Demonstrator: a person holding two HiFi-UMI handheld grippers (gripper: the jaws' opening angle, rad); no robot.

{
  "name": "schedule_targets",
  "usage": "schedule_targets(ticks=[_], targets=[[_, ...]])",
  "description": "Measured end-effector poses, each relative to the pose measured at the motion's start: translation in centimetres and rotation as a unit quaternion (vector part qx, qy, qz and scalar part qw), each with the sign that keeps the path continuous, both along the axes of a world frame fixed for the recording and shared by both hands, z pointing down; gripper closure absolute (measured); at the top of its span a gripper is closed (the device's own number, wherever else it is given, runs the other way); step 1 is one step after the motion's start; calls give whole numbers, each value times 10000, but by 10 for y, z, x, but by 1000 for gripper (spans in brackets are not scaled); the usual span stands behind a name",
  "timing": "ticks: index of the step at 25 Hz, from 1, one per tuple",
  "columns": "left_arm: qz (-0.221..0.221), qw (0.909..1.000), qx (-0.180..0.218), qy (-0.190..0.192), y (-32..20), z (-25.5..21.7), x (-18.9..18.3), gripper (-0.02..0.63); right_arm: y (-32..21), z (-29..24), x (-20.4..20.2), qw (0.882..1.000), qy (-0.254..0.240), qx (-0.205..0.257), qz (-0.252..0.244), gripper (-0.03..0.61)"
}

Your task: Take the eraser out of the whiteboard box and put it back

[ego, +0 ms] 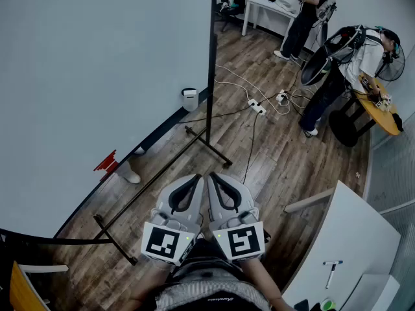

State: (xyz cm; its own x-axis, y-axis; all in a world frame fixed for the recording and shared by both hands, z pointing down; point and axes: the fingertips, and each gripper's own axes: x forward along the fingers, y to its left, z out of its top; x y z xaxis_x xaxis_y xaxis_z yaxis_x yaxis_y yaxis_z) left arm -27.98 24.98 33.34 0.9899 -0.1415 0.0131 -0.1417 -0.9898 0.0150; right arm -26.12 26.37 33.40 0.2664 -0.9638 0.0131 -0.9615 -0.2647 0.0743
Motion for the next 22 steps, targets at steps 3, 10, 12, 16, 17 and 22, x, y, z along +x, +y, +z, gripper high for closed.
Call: schedule_targets(ticks=[3, 10, 12, 16, 17, 22], targets=[[-4, 10000, 27, -6, 0, 0, 0, 612, 1, -2, -1, 9998, -106, 134, -34, 578], [-66, 9999, 37, -115, -5, 8, -4, 612, -1, 1, -5, 9993, -244, 240, -165, 577], [-93, 9997, -52, -198, -7, 13, -3, 612, -2, 5, -4, 9989, -349, 239, -213, 577], [-76, 9995, 64, -298, -18, 20, 4, 612, -5, 14, 9, 9989, -420, 164, -104, 577], [-85, 9994, 78, -331, -21, 23, 8, 612, -7, 16, 13, 9989, -432, 171, -93, 577], [-204, 9989, 148, -403, -45, 17, 36, 612, -24, 23, 46, 9981, -583, 205, -91, 577]])
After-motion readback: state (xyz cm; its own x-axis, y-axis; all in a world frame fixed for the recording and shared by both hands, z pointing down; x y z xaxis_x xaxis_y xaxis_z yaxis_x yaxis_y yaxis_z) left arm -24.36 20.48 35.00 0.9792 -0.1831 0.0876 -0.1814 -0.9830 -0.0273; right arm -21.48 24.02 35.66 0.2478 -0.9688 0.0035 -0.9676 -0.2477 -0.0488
